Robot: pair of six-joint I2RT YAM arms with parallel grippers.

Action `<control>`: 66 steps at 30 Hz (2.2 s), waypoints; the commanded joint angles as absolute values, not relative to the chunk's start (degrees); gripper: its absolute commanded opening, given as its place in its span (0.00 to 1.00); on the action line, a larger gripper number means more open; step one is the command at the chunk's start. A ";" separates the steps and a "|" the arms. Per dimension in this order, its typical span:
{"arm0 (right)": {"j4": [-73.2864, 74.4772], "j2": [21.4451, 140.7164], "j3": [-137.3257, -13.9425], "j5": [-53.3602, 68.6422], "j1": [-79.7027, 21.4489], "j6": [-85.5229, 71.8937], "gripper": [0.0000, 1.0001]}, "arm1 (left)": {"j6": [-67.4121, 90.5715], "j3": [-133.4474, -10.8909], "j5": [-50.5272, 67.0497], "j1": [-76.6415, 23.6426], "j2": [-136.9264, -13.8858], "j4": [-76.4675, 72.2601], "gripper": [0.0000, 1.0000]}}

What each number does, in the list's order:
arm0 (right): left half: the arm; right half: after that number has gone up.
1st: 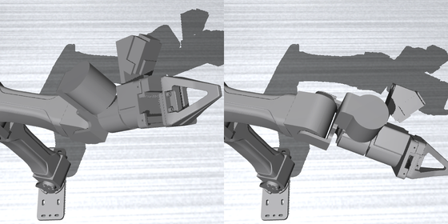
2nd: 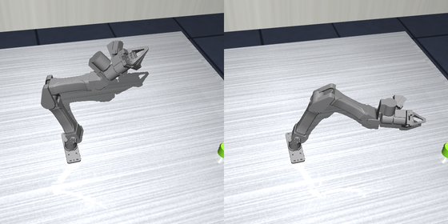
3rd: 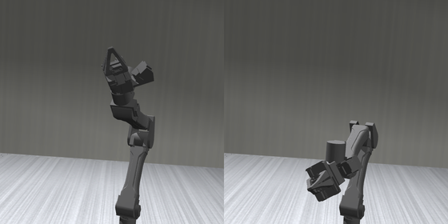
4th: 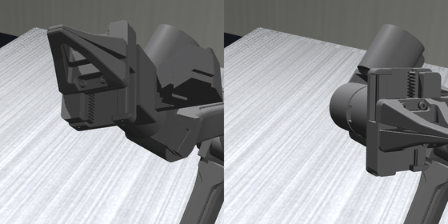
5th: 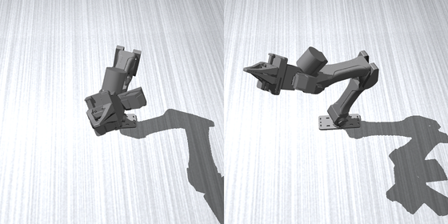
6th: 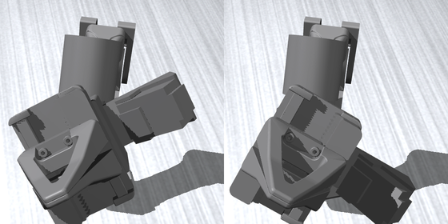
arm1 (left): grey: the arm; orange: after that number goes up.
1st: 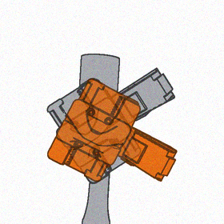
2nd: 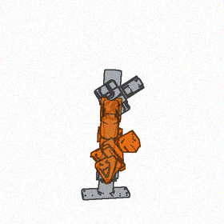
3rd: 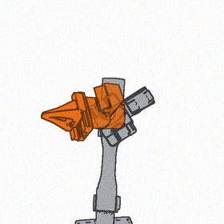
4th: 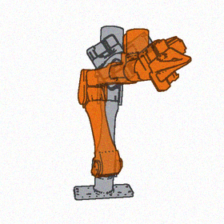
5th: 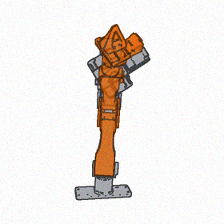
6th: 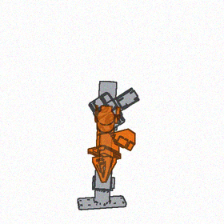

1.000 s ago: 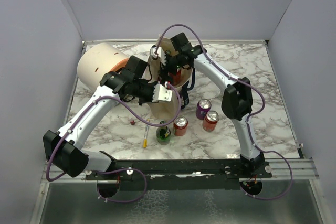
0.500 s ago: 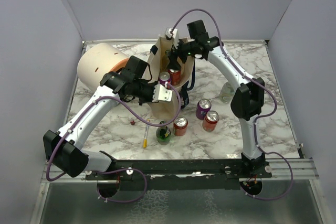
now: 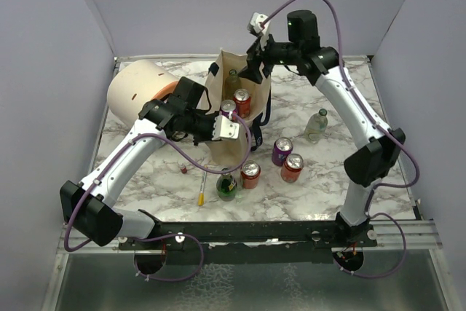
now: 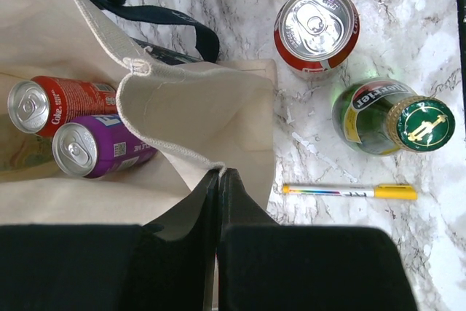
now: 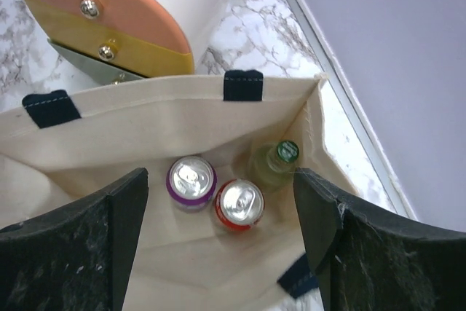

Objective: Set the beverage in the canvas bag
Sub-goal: Place the drink in the canvas bag, then pick up the drink from the center of the board.

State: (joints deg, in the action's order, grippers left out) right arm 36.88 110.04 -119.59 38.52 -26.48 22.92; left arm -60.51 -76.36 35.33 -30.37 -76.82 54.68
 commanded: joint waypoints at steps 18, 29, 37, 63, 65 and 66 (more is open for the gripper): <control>33.69 81.46 -81.90 24.97 -6.24 21.56 0.79 | -54.36 -81.25 39.64 -30.68 -81.35 51.87 0.32; 46.54 76.15 -70.10 33.10 -13.80 36.71 0.84 | -52.06 -82.67 39.46 -30.72 -83.00 51.01 0.50; 45.04 78.49 -64.08 30.45 -19.53 40.91 0.87 | -51.05 -82.50 39.80 -30.68 -82.84 50.71 0.51; 37.60 87.72 -61.91 26.10 -23.37 37.53 0.74 | -51.47 -82.71 40.45 -30.71 -82.68 50.96 0.51; 37.28 87.96 -62.43 26.55 -23.27 36.93 0.67 | -52.12 -82.58 40.67 -30.70 -82.48 51.34 0.51; 37.25 88.03 -62.99 26.74 -23.28 36.51 0.63 | -52.77 -82.54 40.81 -30.70 -82.42 51.74 0.51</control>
